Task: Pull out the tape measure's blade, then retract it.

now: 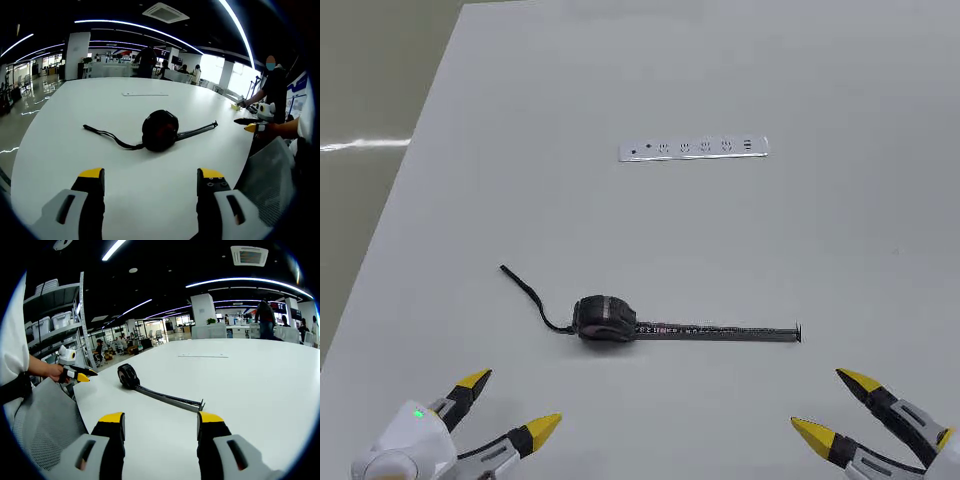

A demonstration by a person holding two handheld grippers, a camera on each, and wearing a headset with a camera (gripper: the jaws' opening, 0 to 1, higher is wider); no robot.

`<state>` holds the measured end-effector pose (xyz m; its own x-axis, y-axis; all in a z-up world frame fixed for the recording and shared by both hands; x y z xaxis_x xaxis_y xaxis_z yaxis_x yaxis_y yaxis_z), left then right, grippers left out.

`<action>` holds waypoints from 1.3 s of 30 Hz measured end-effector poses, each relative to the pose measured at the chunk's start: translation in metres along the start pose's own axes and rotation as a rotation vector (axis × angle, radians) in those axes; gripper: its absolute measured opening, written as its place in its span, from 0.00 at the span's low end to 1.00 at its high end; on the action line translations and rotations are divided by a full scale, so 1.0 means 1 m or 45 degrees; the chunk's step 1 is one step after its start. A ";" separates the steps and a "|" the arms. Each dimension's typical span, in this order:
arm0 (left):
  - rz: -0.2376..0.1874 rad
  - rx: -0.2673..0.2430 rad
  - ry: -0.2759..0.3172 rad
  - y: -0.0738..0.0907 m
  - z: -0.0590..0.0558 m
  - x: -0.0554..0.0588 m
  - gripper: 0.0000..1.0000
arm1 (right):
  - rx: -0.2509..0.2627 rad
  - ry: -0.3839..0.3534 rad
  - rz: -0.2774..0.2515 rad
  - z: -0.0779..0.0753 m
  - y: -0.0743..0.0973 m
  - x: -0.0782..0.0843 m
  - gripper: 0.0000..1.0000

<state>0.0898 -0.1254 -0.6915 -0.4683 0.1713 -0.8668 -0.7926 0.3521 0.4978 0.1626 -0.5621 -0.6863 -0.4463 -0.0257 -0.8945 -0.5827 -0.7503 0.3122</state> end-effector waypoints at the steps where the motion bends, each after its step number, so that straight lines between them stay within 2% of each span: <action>1: -0.001 -0.001 0.002 0.000 0.000 0.000 0.74 | 0.001 -0.001 0.001 0.000 0.000 0.000 0.58; 6: 0.016 0.005 -0.006 0.000 -0.001 0.002 0.74 | 0.008 -0.011 0.003 -0.005 0.002 0.003 0.58; 15: 0.016 -0.005 0.004 0.000 -0.001 0.002 0.74 | 0.002 -0.013 0.004 -0.005 0.001 0.004 0.58; 22: 0.016 -0.002 0.012 -0.003 0.000 -0.003 0.75 | 0.001 -0.012 -0.004 -0.005 -0.002 0.001 0.58; 27: 0.014 -0.002 0.017 -0.010 0.000 -0.009 0.75 | -0.009 -0.001 0.002 -0.004 -0.009 -0.001 0.58; 29: 0.026 0.006 0.024 -0.015 -0.002 -0.010 0.75 | -0.014 0.001 0.004 -0.004 -0.011 -0.002 0.58; 32: 0.017 0.024 0.032 -0.020 -0.007 -0.014 0.76 | -0.022 -0.004 -0.001 -0.005 -0.014 -0.004 0.58; 39: 0.021 0.011 0.027 -0.030 -0.013 -0.019 0.77 | -0.035 0.005 0.002 -0.007 -0.020 -0.007 0.58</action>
Point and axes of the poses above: the centre of the closed fingertips' face, and the gripper's own axes: y roughly backward along the fingers, z roughly to its left, x roughly out of its underside, the point moved 7 cm from there along y, roughly backward along the fingers, and after that the axes turned 9 degrees about -y, right-handed, at the moved point
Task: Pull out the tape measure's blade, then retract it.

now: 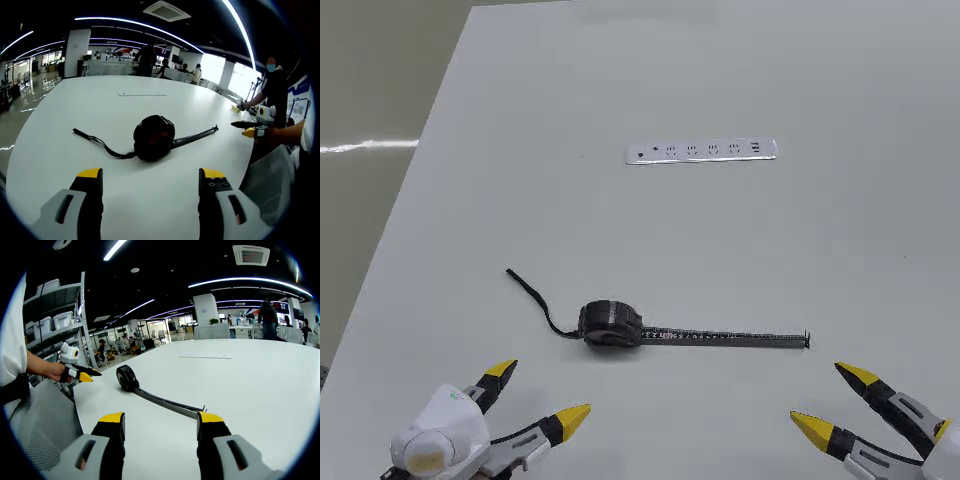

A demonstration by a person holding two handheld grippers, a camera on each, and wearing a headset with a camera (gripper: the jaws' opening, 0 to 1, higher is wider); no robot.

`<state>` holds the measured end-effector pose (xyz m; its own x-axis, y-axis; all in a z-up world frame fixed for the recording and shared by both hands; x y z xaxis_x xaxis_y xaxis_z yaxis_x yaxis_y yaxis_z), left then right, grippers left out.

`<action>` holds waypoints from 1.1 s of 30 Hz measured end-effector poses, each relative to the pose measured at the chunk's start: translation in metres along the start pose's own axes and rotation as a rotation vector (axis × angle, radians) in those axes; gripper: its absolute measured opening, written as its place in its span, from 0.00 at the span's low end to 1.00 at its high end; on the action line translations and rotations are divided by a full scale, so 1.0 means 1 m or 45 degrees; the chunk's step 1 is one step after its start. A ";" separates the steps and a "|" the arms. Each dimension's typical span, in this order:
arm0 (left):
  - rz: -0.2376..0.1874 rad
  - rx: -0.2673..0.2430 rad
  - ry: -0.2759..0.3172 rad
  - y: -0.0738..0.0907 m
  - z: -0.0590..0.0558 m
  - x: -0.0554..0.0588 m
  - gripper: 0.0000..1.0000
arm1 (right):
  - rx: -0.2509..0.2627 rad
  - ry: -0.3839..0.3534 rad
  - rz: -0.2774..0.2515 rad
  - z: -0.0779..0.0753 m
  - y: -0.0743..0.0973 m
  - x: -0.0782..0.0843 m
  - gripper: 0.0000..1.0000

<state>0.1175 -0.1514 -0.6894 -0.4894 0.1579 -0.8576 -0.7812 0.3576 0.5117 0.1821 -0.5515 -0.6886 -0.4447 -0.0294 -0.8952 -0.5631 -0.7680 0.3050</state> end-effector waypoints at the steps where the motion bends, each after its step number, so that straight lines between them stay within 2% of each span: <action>1: -0.001 -0.002 0.008 -0.001 0.000 -0.001 0.77 | 0.000 0.003 0.002 0.000 0.000 0.000 0.58; 9: 0.018 -0.033 0.011 -0.010 -0.004 0.001 0.78 | -0.005 -0.002 0.007 -0.003 -0.001 0.001 0.58; 14: 0.013 -0.050 0.027 -0.014 -0.005 0.001 0.79 | -0.005 -0.005 0.012 -0.004 -0.001 0.003 0.58; 33: 0.010 -0.080 0.039 -0.036 -0.016 -0.012 0.82 | -0.011 -0.004 0.025 -0.008 -0.007 0.002 0.58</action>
Point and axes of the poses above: the centre of the closed fingertips' face, and the gripper's own axes: y roughly backward along the fingers, z roughly to its left, x roughly out of its underside, the point moved 7 cm from there along y, roughly backward along the fingers, and after that the axes turned 9 degrees about -y, right-handed, at the moved point
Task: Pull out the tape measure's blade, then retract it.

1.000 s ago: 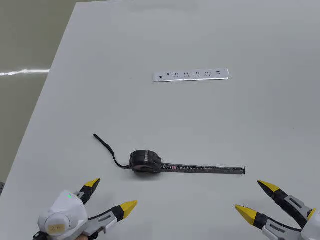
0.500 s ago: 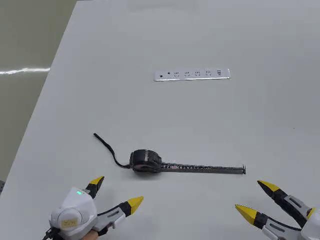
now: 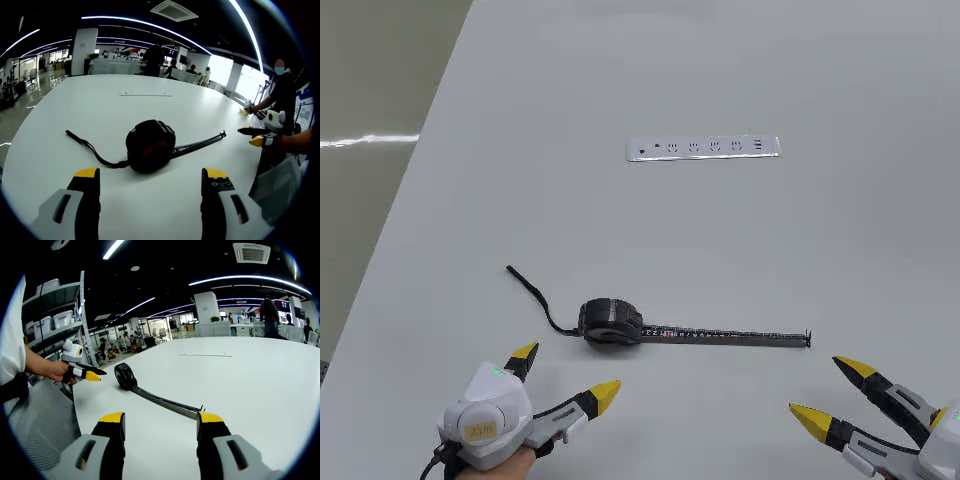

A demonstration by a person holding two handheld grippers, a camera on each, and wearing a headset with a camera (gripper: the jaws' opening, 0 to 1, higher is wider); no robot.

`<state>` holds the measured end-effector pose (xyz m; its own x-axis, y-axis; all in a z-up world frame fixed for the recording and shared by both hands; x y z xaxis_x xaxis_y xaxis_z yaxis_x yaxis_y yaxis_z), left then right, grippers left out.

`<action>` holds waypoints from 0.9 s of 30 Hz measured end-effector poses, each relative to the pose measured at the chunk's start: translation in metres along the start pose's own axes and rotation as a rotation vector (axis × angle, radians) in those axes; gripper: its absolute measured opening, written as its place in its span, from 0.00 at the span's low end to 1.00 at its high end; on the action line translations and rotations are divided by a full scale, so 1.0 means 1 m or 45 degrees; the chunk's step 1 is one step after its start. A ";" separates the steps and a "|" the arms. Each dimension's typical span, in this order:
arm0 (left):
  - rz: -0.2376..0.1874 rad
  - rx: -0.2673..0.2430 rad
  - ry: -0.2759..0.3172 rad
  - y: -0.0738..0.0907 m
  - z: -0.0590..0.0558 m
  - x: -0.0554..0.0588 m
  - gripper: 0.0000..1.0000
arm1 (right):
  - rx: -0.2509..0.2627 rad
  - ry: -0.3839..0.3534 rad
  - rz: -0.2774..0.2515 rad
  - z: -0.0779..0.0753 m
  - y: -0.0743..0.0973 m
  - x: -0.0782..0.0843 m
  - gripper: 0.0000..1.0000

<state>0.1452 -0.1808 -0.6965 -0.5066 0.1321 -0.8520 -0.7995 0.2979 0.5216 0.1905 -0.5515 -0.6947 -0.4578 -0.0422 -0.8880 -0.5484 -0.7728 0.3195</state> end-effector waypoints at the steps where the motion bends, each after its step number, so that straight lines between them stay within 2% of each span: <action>1: 0.001 -0.001 -0.006 -0.001 -0.001 0.000 0.82 | 0.000 0.000 0.000 -0.001 0.000 0.000 0.58; 7: 0.026 -0.015 -0.006 -0.008 -0.003 0.004 0.82 | 0.000 -0.001 -0.002 -0.003 0.000 0.000 0.58; 15: 0.013 -0.044 0.100 -0.013 -0.003 0.004 0.83 | -0.006 -0.001 0.007 -0.005 -0.003 -0.001 0.58; 27: 0.020 -0.091 0.109 -0.023 -0.003 0.004 0.86 | -0.016 -0.006 0.004 -0.007 -0.007 -0.002 0.57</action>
Point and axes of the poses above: the centre of the closed fingertips' face, and the gripper's own axes: y roughly backward along the fingers, z roughly to its left, x roughly out of its underside, the point moved 7 cm from there along y, roughly backward along the fingers, and after that the axes turned 9 degrees about -y, right-handed, at the moved point
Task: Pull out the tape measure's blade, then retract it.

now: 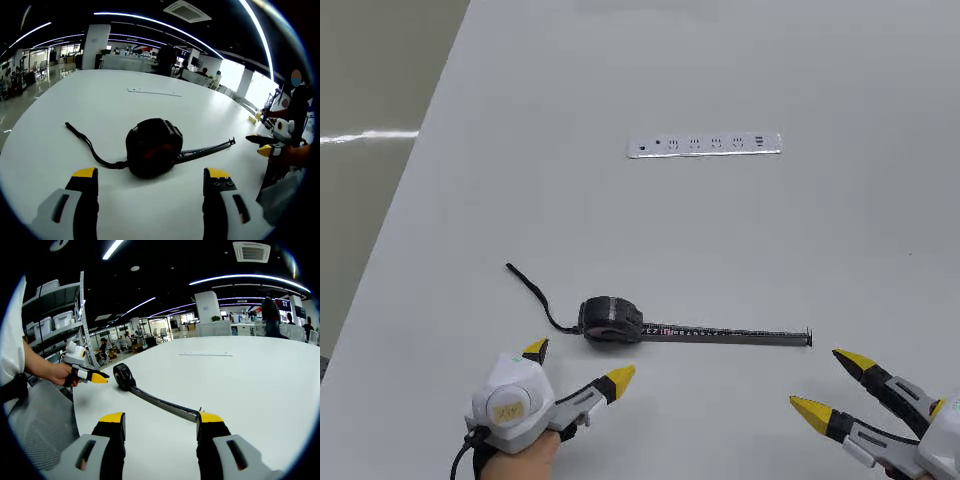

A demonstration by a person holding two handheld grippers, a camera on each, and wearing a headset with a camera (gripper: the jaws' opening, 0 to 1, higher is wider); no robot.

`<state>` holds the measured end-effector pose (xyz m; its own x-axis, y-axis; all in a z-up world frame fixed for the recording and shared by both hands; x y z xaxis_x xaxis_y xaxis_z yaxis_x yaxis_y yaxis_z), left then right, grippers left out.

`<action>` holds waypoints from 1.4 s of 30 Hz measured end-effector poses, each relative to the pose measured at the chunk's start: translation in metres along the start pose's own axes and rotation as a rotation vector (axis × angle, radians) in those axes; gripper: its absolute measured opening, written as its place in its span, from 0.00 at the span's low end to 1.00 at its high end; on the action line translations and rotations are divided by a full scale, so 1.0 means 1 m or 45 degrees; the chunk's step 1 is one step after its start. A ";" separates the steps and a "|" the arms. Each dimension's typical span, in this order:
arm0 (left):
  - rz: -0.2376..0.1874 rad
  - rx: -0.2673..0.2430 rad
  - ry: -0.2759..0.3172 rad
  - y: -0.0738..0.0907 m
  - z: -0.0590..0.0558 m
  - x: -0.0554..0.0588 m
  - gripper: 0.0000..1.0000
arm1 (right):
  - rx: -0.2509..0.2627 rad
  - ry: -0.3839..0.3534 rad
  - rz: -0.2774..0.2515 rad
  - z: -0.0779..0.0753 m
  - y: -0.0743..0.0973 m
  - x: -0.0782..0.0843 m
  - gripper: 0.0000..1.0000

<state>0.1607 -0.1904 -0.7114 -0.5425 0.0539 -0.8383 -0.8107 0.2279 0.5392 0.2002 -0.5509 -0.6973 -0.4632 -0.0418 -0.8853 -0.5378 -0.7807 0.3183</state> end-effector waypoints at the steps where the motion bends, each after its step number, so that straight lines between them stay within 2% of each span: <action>1: 0.002 -0.006 0.007 -0.001 -0.001 -0.001 0.86 | -0.006 0.000 0.000 0.000 -0.001 0.000 0.57; 15: 0.016 -0.054 -0.011 -0.014 -0.005 -0.007 0.88 | -0.017 0.013 0.010 -0.006 -0.005 -0.002 0.57; 20: 0.023 -0.070 0.022 -0.017 -0.004 -0.009 0.89 | -0.027 0.023 0.019 -0.006 -0.006 -0.004 0.57; 42: 0.040 -0.105 0.043 -0.035 -0.011 -0.017 0.89 | -0.033 0.040 0.036 -0.017 -0.015 -0.009 0.57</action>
<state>0.1963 -0.2100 -0.7149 -0.5737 0.0264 -0.8187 -0.8080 0.1455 0.5709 0.2245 -0.5497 -0.6997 -0.4553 -0.0831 -0.8865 -0.5066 -0.7946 0.3347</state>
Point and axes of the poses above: the centre of the closed fingertips' face, and the gripper's own axes: y roughly backward along the fingers, z roughly to its left, x roughly out of its underside, the point moved 7 cm from there along y, roughly backward along the fingers, and after that the axes turned 9 degrees about -y, right-handed, at the moved point
